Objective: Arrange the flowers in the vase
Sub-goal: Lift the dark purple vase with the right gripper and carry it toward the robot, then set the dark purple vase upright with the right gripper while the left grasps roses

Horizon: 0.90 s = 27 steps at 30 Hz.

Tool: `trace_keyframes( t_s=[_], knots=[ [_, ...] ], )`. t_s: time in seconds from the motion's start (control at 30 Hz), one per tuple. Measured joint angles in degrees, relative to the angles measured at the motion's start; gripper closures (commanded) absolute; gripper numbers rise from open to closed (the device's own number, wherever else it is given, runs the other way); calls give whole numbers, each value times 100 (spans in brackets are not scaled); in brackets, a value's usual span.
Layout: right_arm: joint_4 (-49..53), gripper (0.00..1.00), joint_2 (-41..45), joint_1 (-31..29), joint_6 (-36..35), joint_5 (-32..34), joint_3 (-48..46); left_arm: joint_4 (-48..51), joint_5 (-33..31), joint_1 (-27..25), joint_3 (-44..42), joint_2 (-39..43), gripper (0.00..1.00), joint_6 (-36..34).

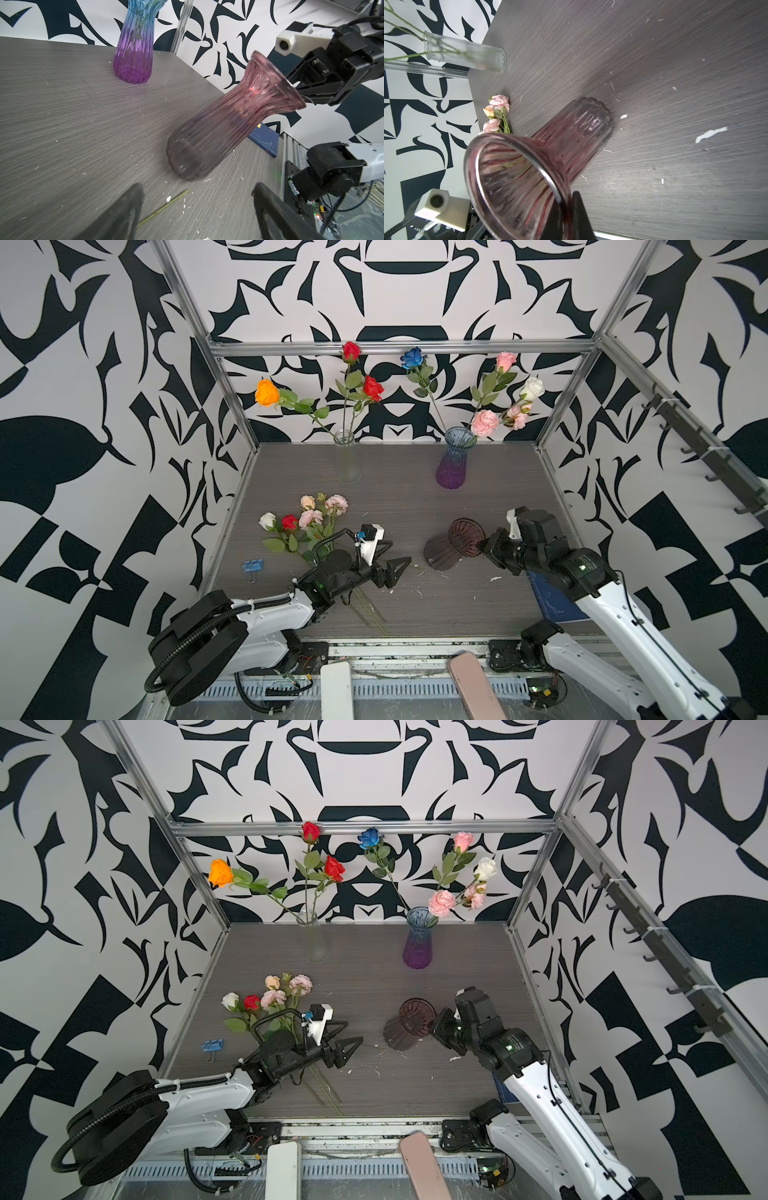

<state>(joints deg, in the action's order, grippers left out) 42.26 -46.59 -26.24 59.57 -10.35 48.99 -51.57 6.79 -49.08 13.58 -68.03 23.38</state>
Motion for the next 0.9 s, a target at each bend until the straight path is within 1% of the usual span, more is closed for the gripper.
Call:
trace_keyframes(
  t_s=[0.13, 0.3, 0.33, 0.43, 0.47, 0.57, 0.7, 0.77, 0.8, 0.9],
  knots=[
    [-295, 100, -308, -374, 103, 177, 63, 2, -15, 0, 0, -2, 13, 22],
    [-490, 99, -647, -542, 175, 232, 199, 0, -26, 0, 0, -2, 13, 24],
    [-507, 97, -688, -553, 181, 232, 225, 2, -33, 0, 0, -2, 13, 26],
    [-527, 73, -780, -564, 197, 229, 280, 2, -44, 0, 0, -2, 13, 26],
    [-531, 68, -817, -562, 199, 232, 306, 2, -48, 0, 0, 0, 13, 26],
    [-522, 58, -992, -562, 118, 219, 518, 4, -57, 0, 0, 0, 13, 28],
    [-505, 55, -1290, -562, -76, 103, 933, 4, -57, 0, 0, 4, 14, 39],
    [-481, 55, -1366, -562, -212, 11, 1121, 7, -66, 0, 0, 20, 14, 44],
    [-442, 55, -1377, -562, -291, -13, 1204, 9, -81, 0, 0, 35, 19, 55],
    [-177, 54, -1342, -562, -566, 22, 1620, 55, -179, 0, -13, 140, 24, 101]
  ],
)
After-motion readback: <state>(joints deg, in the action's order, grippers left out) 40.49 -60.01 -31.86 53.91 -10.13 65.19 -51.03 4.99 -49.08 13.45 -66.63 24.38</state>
